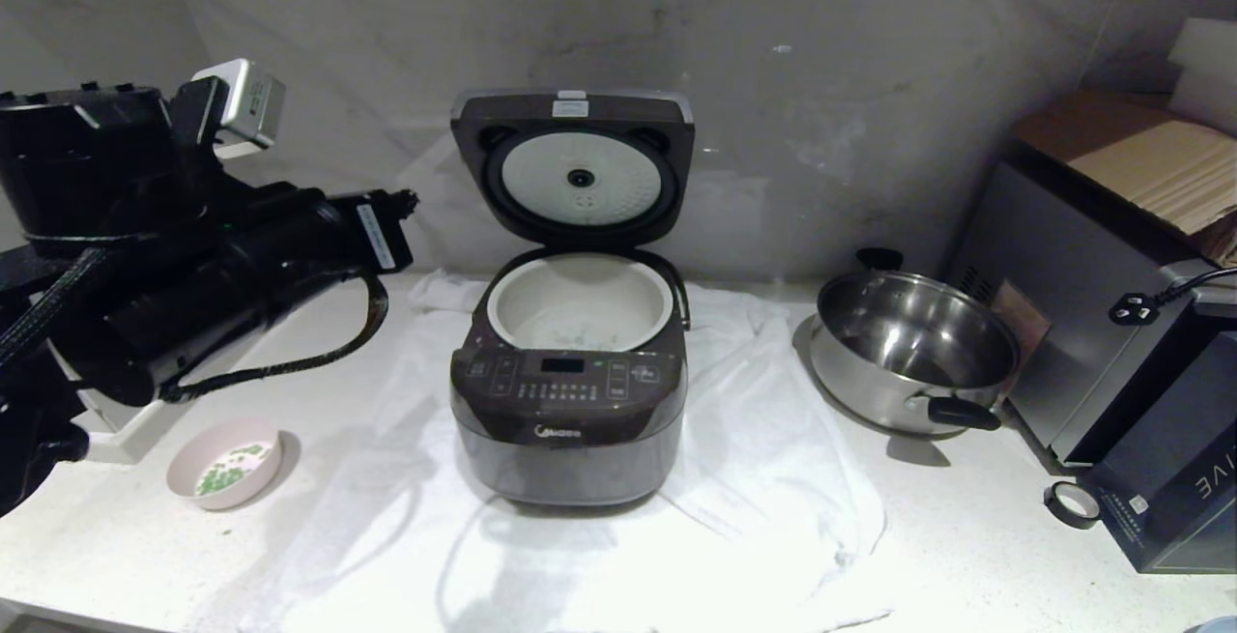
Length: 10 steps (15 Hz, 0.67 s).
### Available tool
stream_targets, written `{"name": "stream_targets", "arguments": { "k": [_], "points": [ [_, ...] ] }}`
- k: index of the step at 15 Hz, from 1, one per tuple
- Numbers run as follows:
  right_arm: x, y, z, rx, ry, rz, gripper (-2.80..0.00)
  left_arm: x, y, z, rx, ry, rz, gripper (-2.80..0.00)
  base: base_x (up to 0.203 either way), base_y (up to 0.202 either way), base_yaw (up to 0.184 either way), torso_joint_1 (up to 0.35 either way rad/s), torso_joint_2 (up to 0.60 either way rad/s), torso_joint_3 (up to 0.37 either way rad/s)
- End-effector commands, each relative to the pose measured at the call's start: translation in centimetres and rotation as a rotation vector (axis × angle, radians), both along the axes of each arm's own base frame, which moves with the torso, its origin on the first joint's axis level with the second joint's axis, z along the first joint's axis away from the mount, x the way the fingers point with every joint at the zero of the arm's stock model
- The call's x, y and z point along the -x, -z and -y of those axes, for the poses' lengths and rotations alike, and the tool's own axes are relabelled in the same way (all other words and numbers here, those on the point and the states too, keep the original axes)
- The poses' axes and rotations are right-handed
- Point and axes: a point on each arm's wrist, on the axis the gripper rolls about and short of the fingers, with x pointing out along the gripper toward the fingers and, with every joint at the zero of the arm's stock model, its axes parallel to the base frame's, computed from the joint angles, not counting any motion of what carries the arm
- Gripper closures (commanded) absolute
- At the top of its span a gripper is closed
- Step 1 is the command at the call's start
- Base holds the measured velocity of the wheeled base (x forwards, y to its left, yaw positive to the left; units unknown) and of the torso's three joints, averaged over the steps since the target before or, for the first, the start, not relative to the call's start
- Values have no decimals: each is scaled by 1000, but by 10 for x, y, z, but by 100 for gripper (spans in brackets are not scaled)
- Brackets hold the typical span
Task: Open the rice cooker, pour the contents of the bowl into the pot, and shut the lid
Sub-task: Turn on the tap
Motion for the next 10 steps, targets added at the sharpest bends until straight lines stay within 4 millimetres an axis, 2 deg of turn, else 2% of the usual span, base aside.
{"name": "stream_targets", "arguments": {
  "k": [1,4,10],
  "points": [
    [0,1,0,0,0,-2,0,37,-3,-16,14,3,36,0,0,0,0,0,0,0],
    [0,1,0,0,0,-2,0,80,-4,-34,12,8,96,0,0,0,0,0,0,0],
    [0,0,0,0,1,-1,0,151,30,-68,-120,-27,184,0,0,0,0,0,0,0]
  ]
}}
